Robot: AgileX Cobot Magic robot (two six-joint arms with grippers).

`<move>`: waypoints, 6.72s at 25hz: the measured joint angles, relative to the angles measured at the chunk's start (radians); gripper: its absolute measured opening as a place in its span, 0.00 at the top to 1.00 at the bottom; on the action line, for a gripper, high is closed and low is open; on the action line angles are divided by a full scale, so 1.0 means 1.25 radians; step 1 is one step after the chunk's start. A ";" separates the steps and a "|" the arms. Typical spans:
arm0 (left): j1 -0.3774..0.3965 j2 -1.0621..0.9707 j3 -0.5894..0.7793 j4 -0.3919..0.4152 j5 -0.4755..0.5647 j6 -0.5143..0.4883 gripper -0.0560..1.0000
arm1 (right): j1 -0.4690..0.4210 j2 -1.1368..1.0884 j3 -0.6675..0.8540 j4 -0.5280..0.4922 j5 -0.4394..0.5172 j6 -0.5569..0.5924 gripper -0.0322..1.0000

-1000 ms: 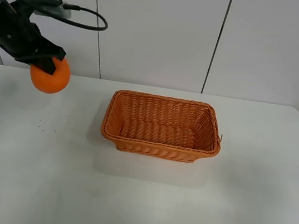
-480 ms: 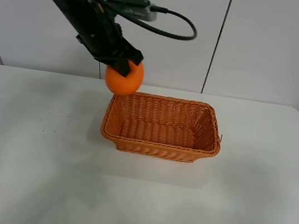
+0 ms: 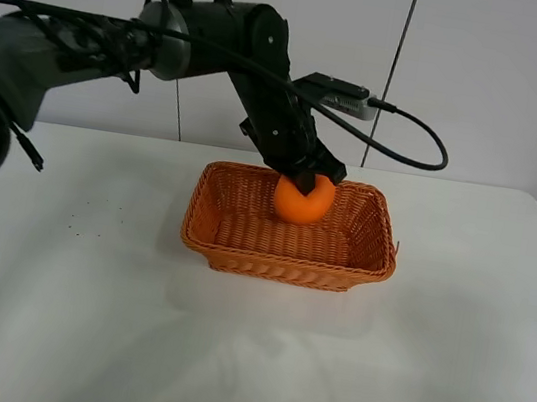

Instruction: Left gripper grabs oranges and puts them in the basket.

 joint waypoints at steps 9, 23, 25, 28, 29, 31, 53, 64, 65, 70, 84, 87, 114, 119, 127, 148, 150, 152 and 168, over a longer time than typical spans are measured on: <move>0.000 0.084 -0.039 0.003 -0.006 -0.002 0.75 | 0.000 0.000 0.000 0.000 0.000 0.000 0.30; 0.000 0.149 -0.043 0.049 -0.029 -0.002 0.75 | 0.000 0.000 0.000 0.000 0.000 0.000 0.30; 0.000 0.149 -0.047 0.060 -0.032 -0.003 0.75 | 0.000 0.000 0.000 0.000 0.000 0.000 0.30; 0.000 0.149 -0.047 0.074 -0.032 -0.011 0.75 | 0.000 0.000 0.000 0.000 0.000 0.000 0.30; 0.000 0.149 -0.047 0.077 -0.032 -0.014 0.75 | 0.000 0.000 0.000 0.000 0.000 0.000 0.30; 0.000 0.149 -0.047 0.079 -0.032 -0.016 0.75 | 0.000 0.000 0.000 0.000 0.000 0.000 0.30; 0.000 0.131 -0.047 0.156 0.001 -0.057 0.01 | 0.000 0.000 0.000 0.000 0.000 0.000 0.30; 0.000 0.092 -0.047 0.259 -0.007 -0.131 0.01 | 0.000 0.000 0.000 0.000 0.000 0.000 0.30; 0.000 0.092 -0.048 0.269 -0.007 -0.136 0.01 | 0.000 0.000 0.000 0.000 0.000 0.000 0.30; 0.000 0.090 -0.048 0.304 -0.005 -0.143 0.01 | 0.000 0.000 0.000 0.000 0.000 0.000 0.30; 0.000 0.053 -0.048 0.284 0.072 -0.143 0.01 | 0.000 0.000 0.000 0.000 0.000 0.000 0.30; 0.000 0.037 -0.065 0.283 0.096 -0.143 0.01 | 0.000 0.000 0.000 0.000 0.000 0.000 0.30; 0.325 -0.149 -0.091 0.294 0.193 -0.131 0.01 | 0.000 0.000 0.000 0.000 0.000 0.000 0.30; 0.397 -0.155 -0.091 0.291 0.207 -0.113 0.01 | 0.000 0.000 0.000 0.000 0.000 0.000 0.30; 0.465 -0.180 -0.091 0.256 0.215 -0.106 0.01 | 0.000 0.000 0.000 0.000 0.000 0.000 0.30; 0.467 -0.600 0.318 0.251 0.106 -0.098 0.01 | 0.000 0.000 0.000 0.000 0.000 0.000 0.30; 0.467 -0.659 0.364 0.254 0.085 -0.100 0.01 | 0.000 0.000 0.000 0.000 0.000 0.000 0.30; 0.467 -0.726 0.417 0.258 0.065 -0.102 0.01 | 0.000 0.000 0.000 0.000 0.000 0.000 0.30; 0.467 -1.176 0.816 0.286 -0.059 -0.173 0.01 | 0.000 0.000 0.000 0.000 0.000 0.000 0.30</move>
